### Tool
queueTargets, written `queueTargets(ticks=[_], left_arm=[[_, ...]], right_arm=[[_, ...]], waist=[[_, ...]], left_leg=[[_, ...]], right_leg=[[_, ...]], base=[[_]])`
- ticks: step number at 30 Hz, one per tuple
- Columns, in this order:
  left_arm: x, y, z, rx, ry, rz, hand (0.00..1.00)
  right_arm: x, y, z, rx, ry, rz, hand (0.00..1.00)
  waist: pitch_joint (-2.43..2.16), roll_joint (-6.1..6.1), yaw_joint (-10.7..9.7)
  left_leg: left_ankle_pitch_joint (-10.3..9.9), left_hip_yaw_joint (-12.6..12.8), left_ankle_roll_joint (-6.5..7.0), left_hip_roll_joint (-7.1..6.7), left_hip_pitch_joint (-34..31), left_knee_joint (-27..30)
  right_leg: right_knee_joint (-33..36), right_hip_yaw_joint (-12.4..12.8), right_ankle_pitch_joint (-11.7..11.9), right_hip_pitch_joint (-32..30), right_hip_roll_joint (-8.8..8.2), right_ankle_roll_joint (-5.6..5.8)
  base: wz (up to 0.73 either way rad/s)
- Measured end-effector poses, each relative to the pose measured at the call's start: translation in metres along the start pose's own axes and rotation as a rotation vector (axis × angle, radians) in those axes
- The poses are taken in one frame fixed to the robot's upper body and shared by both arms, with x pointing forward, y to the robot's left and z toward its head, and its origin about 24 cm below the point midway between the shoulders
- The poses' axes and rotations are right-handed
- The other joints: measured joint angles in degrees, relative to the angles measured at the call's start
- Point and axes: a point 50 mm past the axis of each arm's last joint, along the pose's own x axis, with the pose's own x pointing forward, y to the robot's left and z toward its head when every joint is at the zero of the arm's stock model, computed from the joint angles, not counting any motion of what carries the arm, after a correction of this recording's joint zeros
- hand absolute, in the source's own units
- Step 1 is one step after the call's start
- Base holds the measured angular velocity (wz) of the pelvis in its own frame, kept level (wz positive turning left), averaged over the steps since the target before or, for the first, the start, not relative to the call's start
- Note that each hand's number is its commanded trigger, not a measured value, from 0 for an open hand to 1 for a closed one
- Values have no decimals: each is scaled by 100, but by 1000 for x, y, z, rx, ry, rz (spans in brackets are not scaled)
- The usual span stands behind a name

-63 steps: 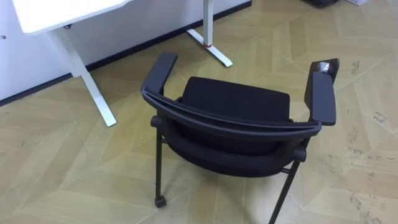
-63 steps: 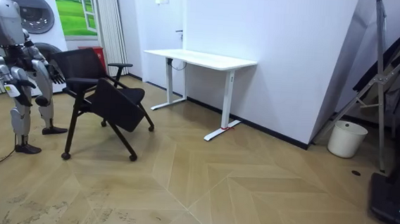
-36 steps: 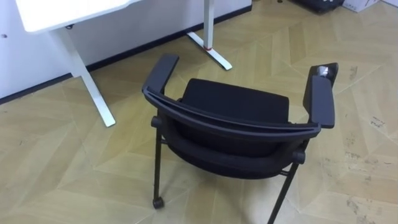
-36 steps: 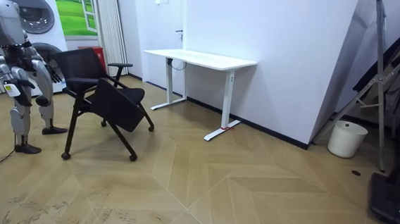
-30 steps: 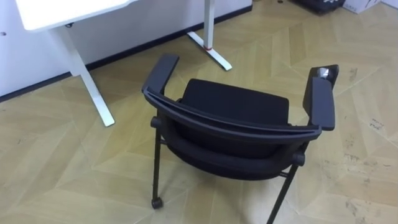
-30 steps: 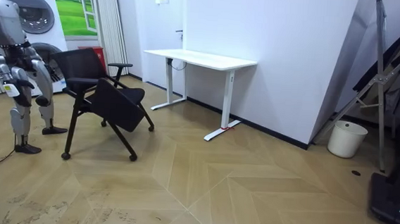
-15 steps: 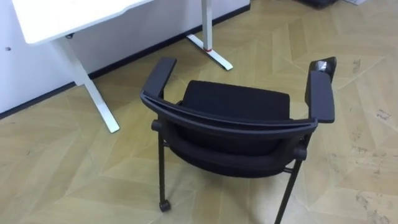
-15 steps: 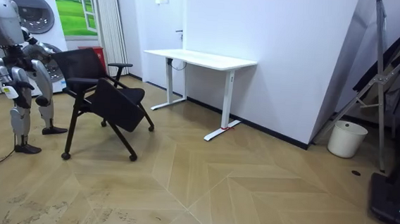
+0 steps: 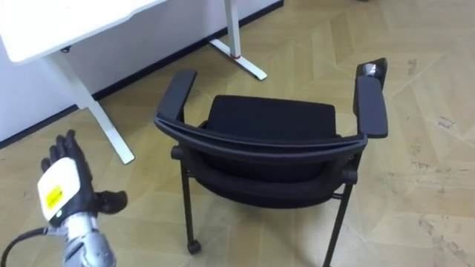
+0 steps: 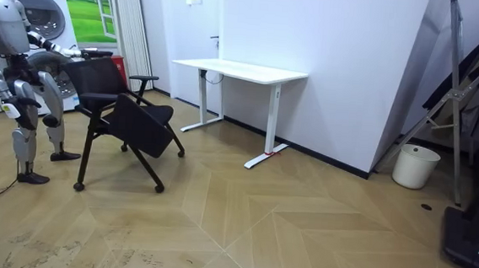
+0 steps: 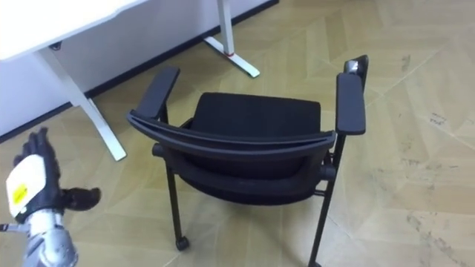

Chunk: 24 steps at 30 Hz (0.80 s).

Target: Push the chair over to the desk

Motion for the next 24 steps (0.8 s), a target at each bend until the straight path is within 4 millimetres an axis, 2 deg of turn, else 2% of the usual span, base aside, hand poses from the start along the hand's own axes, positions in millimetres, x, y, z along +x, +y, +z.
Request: queueTargets(ticks=[6,13,17,24], left_arm=[[-2,2,31,30,-163,20,0],[-10,-6,42,91,-251,-13,0],[-12,-9,45,98,-267,-41,0],[-18,-16,53,167,-342,-66,0]], right_arm=[[0,-1,-2,33,8,0,0],[1,3,3,8,1,12,0],[1,4,4,-6,-2,23,0],[1,3,3,-10,-8,19,0]], waist=[[-4,-29,-22],[2,-86,-249],[-40,-120,-275],[-62,-96,-269]], left_leg=[[0,4,0,0,-16,-2],[1,-7,1,-1,-58,5],[1,-3,1,0,-87,14],[1,-6,1,0,-91,15]], right_leg=[[2,-2,0,-16,-2,0],[-1,-10,0,-36,-2,-1],[2,-15,3,-34,-2,-4],[3,-26,5,-35,-3,-8]], base=[[0],[0],[0],[0]])
